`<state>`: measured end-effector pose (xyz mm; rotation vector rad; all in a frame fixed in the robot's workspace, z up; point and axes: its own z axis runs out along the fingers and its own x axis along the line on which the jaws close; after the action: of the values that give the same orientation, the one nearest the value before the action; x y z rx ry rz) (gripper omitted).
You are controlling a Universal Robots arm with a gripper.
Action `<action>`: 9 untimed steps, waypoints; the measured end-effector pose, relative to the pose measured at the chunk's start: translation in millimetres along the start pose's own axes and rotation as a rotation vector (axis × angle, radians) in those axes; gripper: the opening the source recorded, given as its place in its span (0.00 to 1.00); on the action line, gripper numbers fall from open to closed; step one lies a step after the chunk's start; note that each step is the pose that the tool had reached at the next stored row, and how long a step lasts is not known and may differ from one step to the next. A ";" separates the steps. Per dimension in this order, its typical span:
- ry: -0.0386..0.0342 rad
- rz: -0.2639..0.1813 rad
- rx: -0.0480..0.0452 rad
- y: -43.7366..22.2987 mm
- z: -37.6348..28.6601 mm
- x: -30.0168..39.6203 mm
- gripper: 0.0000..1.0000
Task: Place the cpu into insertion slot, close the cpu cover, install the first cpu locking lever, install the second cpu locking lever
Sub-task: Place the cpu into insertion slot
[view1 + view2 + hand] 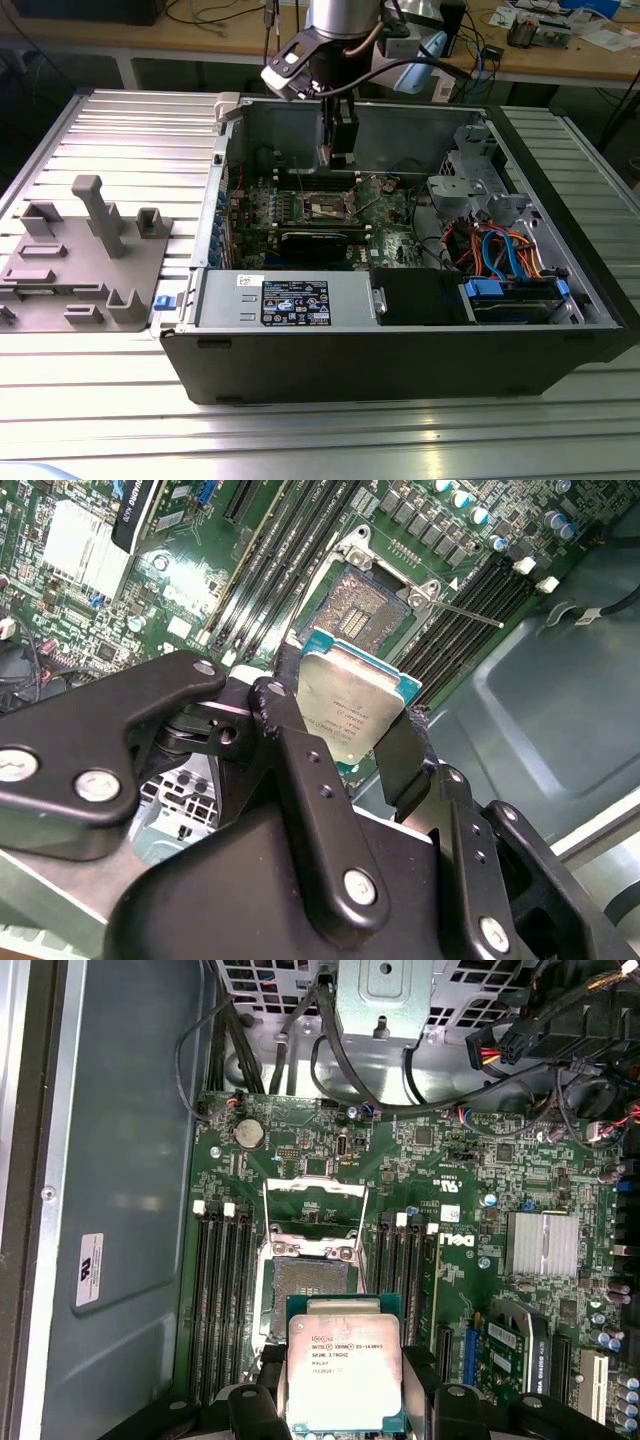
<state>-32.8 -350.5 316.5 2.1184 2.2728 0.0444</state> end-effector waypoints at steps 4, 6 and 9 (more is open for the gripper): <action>0.0000 0.000 0.0000 -0.1 1.1 0.0 0.54; 0.0001 0.000 0.0000 -0.1 1.5 0.0 0.54; 0.0000 0.000 0.0000 -0.1 2.1 0.0 0.54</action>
<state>-32.8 -350.5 314.3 2.1185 2.2728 0.0444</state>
